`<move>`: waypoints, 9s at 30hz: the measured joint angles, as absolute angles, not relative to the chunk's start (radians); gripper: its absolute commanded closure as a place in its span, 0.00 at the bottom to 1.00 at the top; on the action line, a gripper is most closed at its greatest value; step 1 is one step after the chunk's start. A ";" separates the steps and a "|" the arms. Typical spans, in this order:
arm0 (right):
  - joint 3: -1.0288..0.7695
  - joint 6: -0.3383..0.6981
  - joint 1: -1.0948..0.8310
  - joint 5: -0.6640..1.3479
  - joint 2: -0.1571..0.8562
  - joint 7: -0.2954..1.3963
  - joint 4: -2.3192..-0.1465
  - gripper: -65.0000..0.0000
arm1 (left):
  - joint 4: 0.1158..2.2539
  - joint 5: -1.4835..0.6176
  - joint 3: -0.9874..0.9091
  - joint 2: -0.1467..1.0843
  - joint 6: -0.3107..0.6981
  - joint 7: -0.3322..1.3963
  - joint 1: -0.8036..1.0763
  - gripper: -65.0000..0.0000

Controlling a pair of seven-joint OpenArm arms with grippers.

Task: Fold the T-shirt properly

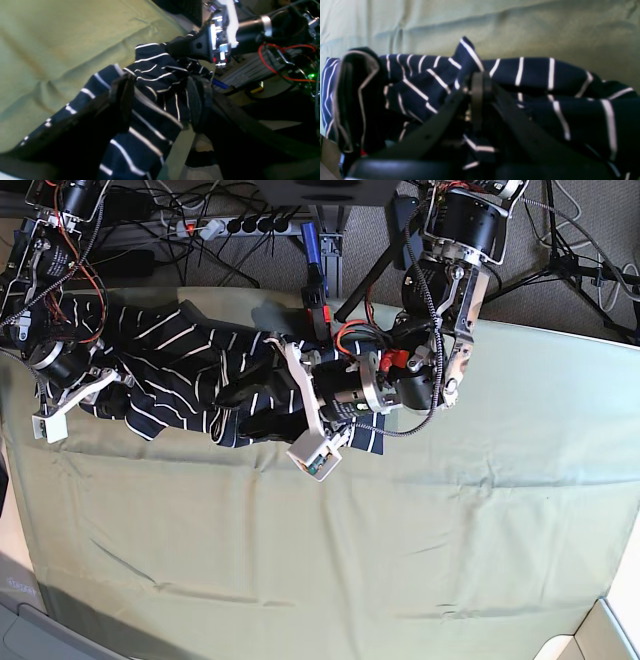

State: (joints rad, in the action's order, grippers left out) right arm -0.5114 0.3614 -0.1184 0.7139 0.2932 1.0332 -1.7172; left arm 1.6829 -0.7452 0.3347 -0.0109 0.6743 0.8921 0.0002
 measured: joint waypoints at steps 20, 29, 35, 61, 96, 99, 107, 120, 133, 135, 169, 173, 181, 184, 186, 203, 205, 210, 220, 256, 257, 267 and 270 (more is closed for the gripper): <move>-0.791 0.362 -0.125 0.685 0.533 1.127 -1.692 0.34 | 1.683 -0.748 0.178 0.133 0.674 0.934 0.070 0.43; -0.788 0.362 -0.181 0.750 0.532 1.123 -1.452 0.34 | 1.683 -0.751 0.178 0.136 0.674 0.935 0.097 0.43; -0.788 0.363 -0.183 0.769 0.528 1.051 -1.374 0.35 | 1.683 -0.753 0.178 0.136 0.674 0.926 0.099 0.43; -0.698 0.395 -0.177 0.891 0.438 1.046 -1.375 0.35 | 1.683 -0.753 0.178 0.135 0.674 0.916 0.099 0.43; -0.659 0.400 -0.178 0.884 0.473 1.067 -1.379 1.00 | 1.735 -0.754 0.133 0.133 0.674 0.925 0.097 0.43; -0.700 0.400 -0.180 0.886 0.525 1.078 -1.377 1.00 | 1.741 -0.753 0.118 0.134 0.674 0.943 0.094 0.43; -0.707 0.401 -0.180 0.931 0.669 1.093 -1.377 1.00 | 1.741 -0.739 0.118 0.136 0.675 0.968 0.102 0.43; -0.707 0.438 -0.181 1.077 0.596 1.198 -1.582 1.00 | 1.613 -0.699 0.120 0.135 0.675 0.965 0.110 0.43; -0.666 0.442 -0.183 1.071 0.372 1.198 -1.938 1.00 | 1.508 -0.717 0.120 0.130 0.675 0.900 0.107 0.43; -0.614 0.442 -0.183 1.049 0.344 1.190 -1.976 1.00 | 1.503 -0.723 0.120 0.130 0.675 0.899 0.107 0.43; 0.012 0.444 -0.081 0.532 0.260 0.842 -2.029 0.36 | 1.520 -0.733 0.064 0.130 0.678 0.918 0.109 0.56; -0.067 0.445 -0.007 0.430 0.260 0.838 -2.027 0.69 | 1.624 -0.726 -0.031 0.134 0.676 0.925 0.116 0.82; -0.197 0.446 0.108 0.417 0.262 0.827 -1.854 1.00 | 1.753 -0.854 0.127 0.152 0.678 1.003 0.131 0.97; -0.214 0.446 0.155 0.398 0.260 0.807 -1.739 1.00 | 1.758 -0.771 0.258 0.150 0.679 0.978 0.149 0.98; -0.216 0.446 0.189 0.389 0.261 0.797 -1.662 1.00 | 1.786 -0.719 0.335 0.154 0.678 0.959 0.146 0.98; -0.216 0.446 0.330 0.388 0.260 0.787 -1.380 1.00 | 1.856 -0.634 0.313 0.158 0.678 0.982 0.083 0.98; -0.216 0.446 0.330 0.388 0.260 0.786 -1.380 1.00 | 1.888 -0.727 0.263 0.179 0.678 1.013 0.093 0.98; -0.216 0.446 0.330 0.390 0.260 0.786 -1.380 1.00 | 2.030 -0.802 0.237 0.239 0.678 1.026 0.169 0.98; -0.216 0.446 0.330 0.389 0.260 0.765 -1.380 1.00 | 2.095 -0.703 0.506 0.231 0.678 0.961 0.289 0.98; 0.046 0.447 0.327 0.360 0.273 0.878 -1.300 1.00 | 1.661 -0.389 0.627 0.166 0.678 0.802 0.054 0.98; 0.046 0.447 0.327 0.372 0.280 0.896 -1.300 1.00 | 1.648 -0.389 0.627 0.166 0.678 0.803 0.043 0.98; 0.046 0.447 0.283 0.554 0.411 0.957 -1.301 1.00 | 1.520 -0.363 0.629 0.166 0.678 0.753 -0.088 0.98; 0.046 0.447 0.245 0.586 0.435 0.948 -1.303 1.00 | 1.491 -0.344 0.631 0.166 0.670 0.742 -0.129 0.98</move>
State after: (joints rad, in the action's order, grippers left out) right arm 0.0463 0.4469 0.2447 0.5858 0.4347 0.9482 -1.3029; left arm 1.4906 -0.3439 0.6312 0.1661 0.6701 0.7422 -0.1287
